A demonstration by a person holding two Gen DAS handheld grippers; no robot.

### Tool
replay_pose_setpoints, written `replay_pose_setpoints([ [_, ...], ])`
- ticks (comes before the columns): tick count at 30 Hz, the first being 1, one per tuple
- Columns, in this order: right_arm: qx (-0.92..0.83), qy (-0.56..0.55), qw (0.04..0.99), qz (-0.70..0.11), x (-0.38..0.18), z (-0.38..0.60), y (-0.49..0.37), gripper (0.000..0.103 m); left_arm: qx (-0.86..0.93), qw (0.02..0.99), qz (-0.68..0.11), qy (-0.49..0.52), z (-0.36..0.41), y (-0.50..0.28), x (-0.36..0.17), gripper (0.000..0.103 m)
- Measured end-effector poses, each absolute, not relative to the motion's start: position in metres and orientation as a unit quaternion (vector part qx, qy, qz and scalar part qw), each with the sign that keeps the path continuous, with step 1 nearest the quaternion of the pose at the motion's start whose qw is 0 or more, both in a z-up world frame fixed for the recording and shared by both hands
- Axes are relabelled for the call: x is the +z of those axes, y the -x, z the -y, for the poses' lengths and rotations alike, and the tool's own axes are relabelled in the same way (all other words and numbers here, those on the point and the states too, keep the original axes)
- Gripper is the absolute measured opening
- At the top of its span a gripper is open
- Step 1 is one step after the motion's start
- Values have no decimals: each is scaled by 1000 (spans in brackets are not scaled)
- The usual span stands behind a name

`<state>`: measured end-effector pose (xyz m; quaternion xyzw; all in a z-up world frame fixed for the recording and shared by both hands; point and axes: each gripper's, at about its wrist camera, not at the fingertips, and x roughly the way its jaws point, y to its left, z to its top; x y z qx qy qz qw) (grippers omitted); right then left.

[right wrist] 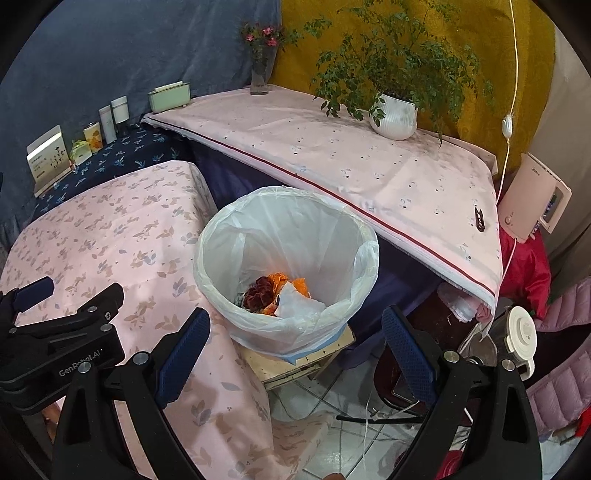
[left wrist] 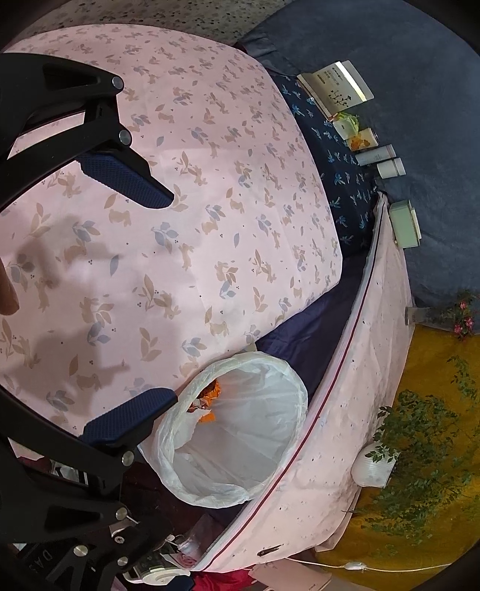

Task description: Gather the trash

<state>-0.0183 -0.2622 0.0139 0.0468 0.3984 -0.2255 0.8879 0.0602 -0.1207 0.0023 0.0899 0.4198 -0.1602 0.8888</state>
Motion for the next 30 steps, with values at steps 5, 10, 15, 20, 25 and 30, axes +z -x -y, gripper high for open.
replay_pose_setpoints([
  [5, -235, -40, 885, -401, 17, 267, 13, 90, -155, 889, -417, -105, 129, -61, 9, 93],
  [10, -247, -33, 881, -402, 15, 272, 5, 90, -157, 886, -421, -112, 135, -63, 12, 94],
  [15, -246, -43, 881, -401, 14, 276, 3, 90, -154, 884, -426, -115, 138, -67, 10, 94],
  [20, -247, -45, 883, -398, 16, 277, 3, 90, -152, 884, -426, -115, 138, -68, 10, 94],
  [25, -248, -46, 882, -399, 15, 277, 4, 90, -150, 884, -429, -110, 136, -68, 10, 94],
  [30, -247, -46, 882, -399, 15, 277, 4, 90, -148, 884, -429, -110, 135, -67, 11, 94],
])
